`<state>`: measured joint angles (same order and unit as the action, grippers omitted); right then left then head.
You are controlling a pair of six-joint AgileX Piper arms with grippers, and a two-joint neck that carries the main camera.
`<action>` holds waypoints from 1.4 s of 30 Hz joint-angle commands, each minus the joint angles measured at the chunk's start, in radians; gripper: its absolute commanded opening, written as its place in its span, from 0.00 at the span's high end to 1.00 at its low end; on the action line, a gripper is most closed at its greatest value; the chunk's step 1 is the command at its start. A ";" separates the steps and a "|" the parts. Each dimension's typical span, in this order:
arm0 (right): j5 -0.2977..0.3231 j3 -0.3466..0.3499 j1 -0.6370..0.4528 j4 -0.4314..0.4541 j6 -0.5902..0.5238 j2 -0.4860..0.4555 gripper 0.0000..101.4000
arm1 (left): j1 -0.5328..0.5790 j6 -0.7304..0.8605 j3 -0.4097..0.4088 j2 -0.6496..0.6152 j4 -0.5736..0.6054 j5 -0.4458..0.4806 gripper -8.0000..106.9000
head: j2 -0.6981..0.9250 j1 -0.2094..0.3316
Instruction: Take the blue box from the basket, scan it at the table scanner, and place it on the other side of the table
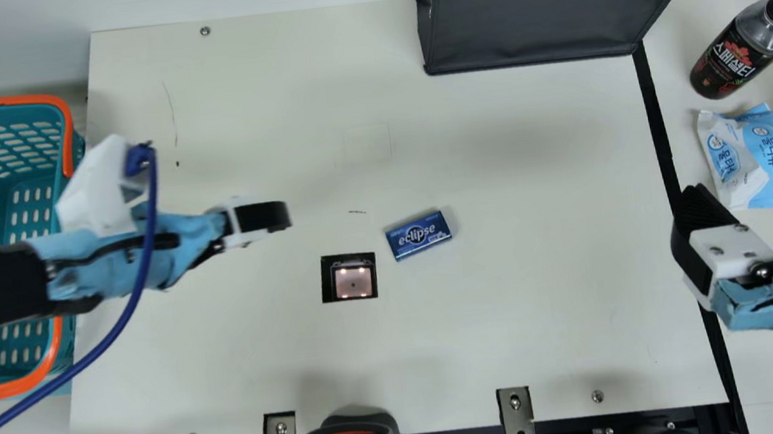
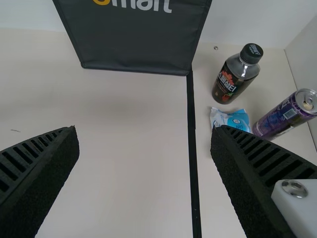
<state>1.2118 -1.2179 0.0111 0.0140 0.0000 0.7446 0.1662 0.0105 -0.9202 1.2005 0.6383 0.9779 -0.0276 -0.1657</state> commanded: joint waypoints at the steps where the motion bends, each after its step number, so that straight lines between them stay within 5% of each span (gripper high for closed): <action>1: 0.000 0.000 0.000 0.000 0.000 0.000 0.06 | -0.056 0.020 -0.008 -0.050 -0.037 0.035 0.15 | 0.000 0.027; 12: 0.000 0.000 0.000 0.000 0.000 0.000 0.06 | -0.171 0.074 -0.045 -0.218 -0.257 0.125 0.15 | 0.000 0.027; 24: 0.000 0.000 0.000 0.000 0.000 0.000 0.06 | -0.126 0.029 -0.077 -0.346 -0.498 0.158 0.15 | 0.000 0.027; 32: 0.000 0.000 0.000 0.000 0.000 0.000 0.06 | -0.105 -0.037 -0.154 -0.365 -0.550 0.205 0.15 | 0.000 0.027; 42: -0.004 -0.004 0.010 0.006 0.003 0.010 0.06 | -0.103 -0.037 -0.154 -0.365 -0.551 0.207 0.15 | 0.000 0.027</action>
<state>1.2118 -1.2197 0.0174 0.0175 0.0000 0.7480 0.0630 -0.0263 -1.0737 0.8356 0.0873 1.1850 -0.0276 -0.1672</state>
